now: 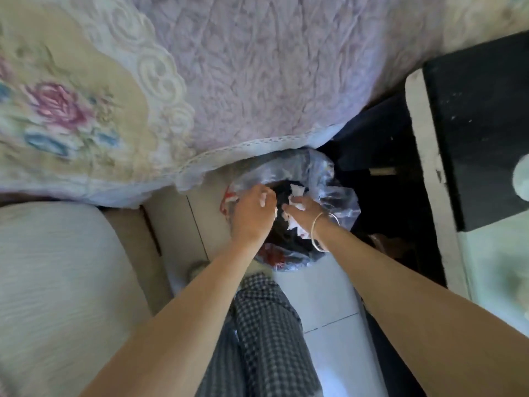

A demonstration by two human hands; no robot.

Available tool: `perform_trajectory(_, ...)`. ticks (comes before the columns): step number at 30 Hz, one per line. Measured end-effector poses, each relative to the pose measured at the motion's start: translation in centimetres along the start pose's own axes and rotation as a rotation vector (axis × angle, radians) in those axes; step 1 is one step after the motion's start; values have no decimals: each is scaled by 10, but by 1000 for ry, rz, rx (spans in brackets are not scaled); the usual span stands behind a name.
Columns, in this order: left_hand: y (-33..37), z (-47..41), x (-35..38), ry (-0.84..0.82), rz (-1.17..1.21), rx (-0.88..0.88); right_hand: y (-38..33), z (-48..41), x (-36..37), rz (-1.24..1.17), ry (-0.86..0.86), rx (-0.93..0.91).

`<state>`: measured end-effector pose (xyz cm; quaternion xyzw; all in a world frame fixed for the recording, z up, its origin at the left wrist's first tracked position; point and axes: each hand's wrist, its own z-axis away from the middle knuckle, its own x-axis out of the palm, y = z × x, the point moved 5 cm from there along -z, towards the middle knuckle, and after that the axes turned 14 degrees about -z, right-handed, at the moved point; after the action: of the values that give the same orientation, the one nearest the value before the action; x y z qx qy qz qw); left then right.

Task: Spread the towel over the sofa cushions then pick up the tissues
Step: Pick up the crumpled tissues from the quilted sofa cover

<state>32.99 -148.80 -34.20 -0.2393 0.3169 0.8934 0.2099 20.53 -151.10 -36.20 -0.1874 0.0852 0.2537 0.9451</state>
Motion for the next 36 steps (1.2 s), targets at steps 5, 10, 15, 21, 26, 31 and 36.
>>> perform_trajectory(5,-1,3,17,-90,29,-43,2,2,-8,-74,-29,16)
perform_trajectory(10,9,12,-4,-67,51,-52,-16,23,-15,-167,-45,42)
perform_trajectory(15,21,24,-41,-43,63,-76,-43,53,-18,-148,-74,6)
perform_trajectory(21,38,58,-117,7,179,-100,-99,114,-14,9,-170,-50)
perform_trajectory(26,53,91,-222,189,225,-100,-189,188,4,-19,-214,-152)
perform_trajectory(31,70,124,-348,384,366,-79,-299,277,42,75,-269,-412)
perform_trajectory(36,60,148,-472,575,472,-60,-397,354,107,159,-357,-654)
